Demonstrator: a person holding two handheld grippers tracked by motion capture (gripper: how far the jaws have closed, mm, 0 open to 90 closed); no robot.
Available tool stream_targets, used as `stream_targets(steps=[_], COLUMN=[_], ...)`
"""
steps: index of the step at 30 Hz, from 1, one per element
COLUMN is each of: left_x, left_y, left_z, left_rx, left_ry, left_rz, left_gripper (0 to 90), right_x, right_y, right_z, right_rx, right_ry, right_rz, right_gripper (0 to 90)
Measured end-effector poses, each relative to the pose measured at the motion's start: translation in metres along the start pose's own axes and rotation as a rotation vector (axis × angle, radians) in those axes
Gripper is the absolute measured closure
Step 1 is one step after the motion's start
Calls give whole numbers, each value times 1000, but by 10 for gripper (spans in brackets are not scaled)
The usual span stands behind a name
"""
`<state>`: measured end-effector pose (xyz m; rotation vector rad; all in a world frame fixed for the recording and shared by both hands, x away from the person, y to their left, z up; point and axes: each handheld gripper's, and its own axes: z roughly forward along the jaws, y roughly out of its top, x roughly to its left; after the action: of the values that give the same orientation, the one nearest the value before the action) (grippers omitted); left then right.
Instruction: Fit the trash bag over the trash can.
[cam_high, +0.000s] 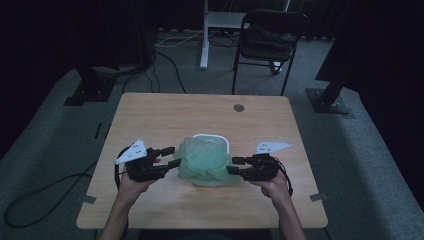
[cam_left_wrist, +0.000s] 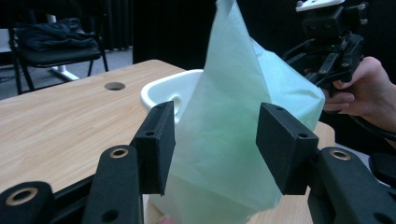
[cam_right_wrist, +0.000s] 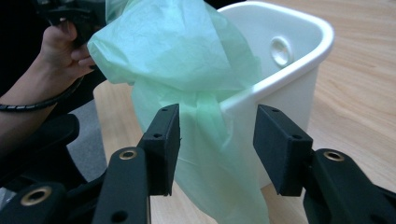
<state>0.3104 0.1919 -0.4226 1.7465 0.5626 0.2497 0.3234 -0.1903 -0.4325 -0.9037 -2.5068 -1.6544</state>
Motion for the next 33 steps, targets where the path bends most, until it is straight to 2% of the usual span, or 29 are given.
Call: stream_targets(steps=[2, 4, 7, 10, 12, 16, 18, 20, 21, 22, 23, 25, 26, 30, 33], left_x=[1, 1, 1, 4, 7, 14, 15, 16, 16, 15, 14, 11, 10, 12, 13], left_y=[3, 4, 4, 2, 1, -1, -3, -4, -4, -3, -1, 2, 4, 9, 12], left_z=[6, 11, 14, 13, 11, 6, 5, 2, 1, 0, 0, 0, 0, 4, 7], left_rx=[13, 24, 53, 45, 42, 39, 38, 33, 22, 13, 7, -9, -14, -32, -40], left_ry=[-4, -7, 20, 56, 83, 133, 144, 152, 144, 126, 97, 70, 58, 29, 8], left_rz=[4, 0, 15, -3, -14, -38, -48, -52, -51, -53, -48, -26, -28, -60, -80], left_gripper=[487, 527, 740, 900, 900, 900, 900, 900, 900, 853, 758, 647, 602, 497, 457], right_x=[-2, -3, -5, -5, -5, -8, -11, -12, -13, -13, -13, -12, -12, -10, -9], right_y=[0, 0, -1, 0, 1, 1, 0, 0, -1, -1, 0, 0, 0, 1, 1], right_z=[2, 4, 4, 2, 1, -3, -7, -7, -10, -11, -12, -13, -13, -12, -10], right_rx=[10, 13, 16, 23, 29, 7, -14, -19, -29, -29, -31, -33, -33, -32, -28], right_ry=[9, 22, 49, 36, 11, -8, -33, -35, -40, -41, -44, -46, -45, -44, -45], right_rz=[4, 14, 28, 28, 25, 47, 65, 77, 77, 77, 72, 70, 68, 59, 48], right_gripper=[513, 568, 711, 822, 874, 880, 880, 880, 880, 881, 881, 879, 878, 875, 873])
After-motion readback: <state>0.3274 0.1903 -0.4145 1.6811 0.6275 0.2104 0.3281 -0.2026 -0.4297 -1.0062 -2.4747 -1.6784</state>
